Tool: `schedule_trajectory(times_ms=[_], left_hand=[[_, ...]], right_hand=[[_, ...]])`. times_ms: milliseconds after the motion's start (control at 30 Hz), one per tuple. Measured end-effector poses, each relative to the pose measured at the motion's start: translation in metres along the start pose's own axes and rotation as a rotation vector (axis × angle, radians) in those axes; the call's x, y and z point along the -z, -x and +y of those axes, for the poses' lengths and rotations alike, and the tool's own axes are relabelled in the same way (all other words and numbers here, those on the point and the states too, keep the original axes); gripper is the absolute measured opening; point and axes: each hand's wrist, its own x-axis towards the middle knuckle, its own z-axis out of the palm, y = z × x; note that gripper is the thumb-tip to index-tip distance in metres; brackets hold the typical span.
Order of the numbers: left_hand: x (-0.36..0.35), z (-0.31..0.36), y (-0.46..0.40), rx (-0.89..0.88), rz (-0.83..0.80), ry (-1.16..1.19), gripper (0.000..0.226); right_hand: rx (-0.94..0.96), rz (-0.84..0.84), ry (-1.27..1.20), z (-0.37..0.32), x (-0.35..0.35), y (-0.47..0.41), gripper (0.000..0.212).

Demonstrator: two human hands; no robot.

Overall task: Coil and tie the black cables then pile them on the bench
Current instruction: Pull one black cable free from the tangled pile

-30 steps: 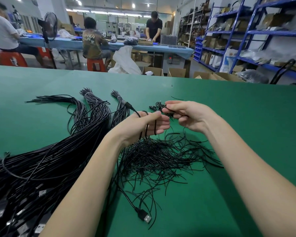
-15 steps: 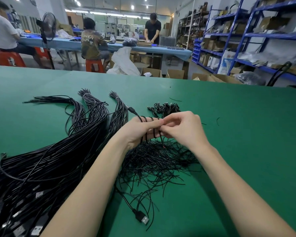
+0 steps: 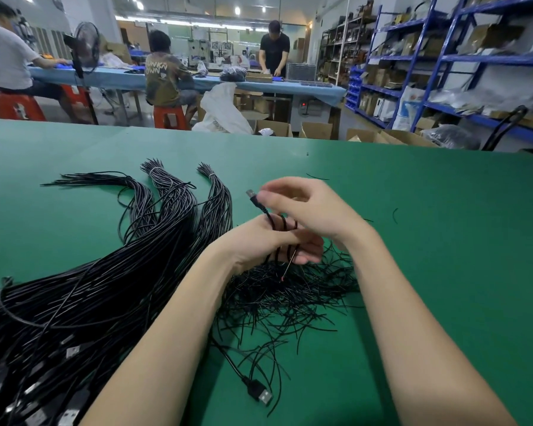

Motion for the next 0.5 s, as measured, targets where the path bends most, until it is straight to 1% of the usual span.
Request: schedule_trajectory(times_ms=[33, 67, 100, 233, 300, 367, 467, 500], left_hand=[[-0.001, 0.0, 0.0, -0.025, 0.001, -0.022, 0.017], [-0.002, -0.001, 0.0, -0.037, 0.006, -0.04, 0.015], [-0.003, 0.0, 0.0, -0.038, 0.013, -0.045, 0.015], [0.002, 0.005, 0.0, -0.023, 0.037, 0.019, 0.019], [-0.001, 0.008, 0.0, -0.009, 0.021, 0.018, 0.021], [-0.006, 0.007, -0.001, -0.003, 0.014, 0.026, 0.024], [-0.009, 0.007, -0.003, -0.011, 0.075, 0.056, 0.026], [-0.009, 0.007, -0.003, -0.01, 0.092, 0.068, 0.027]], right_hand=[[0.018, -0.091, 0.015, -0.002, -0.001, -0.002, 0.021], [0.029, -0.12, 0.041, 0.0, -0.002, -0.005, 0.016], [0.029, -0.107, 0.052, 0.003, -0.001, -0.008, 0.015], [-0.064, 0.057, -0.062, 0.018, 0.004, -0.018, 0.025], [-0.06, 0.062, -0.071, 0.023, 0.006, -0.02, 0.026], [-0.035, 0.072, -0.017, 0.026, 0.006, -0.02, 0.026], [-0.016, 0.182, 0.105, 0.027, 0.008, -0.022, 0.026], [-0.004, 0.191, 0.125, 0.027, 0.008, -0.023, 0.026]])
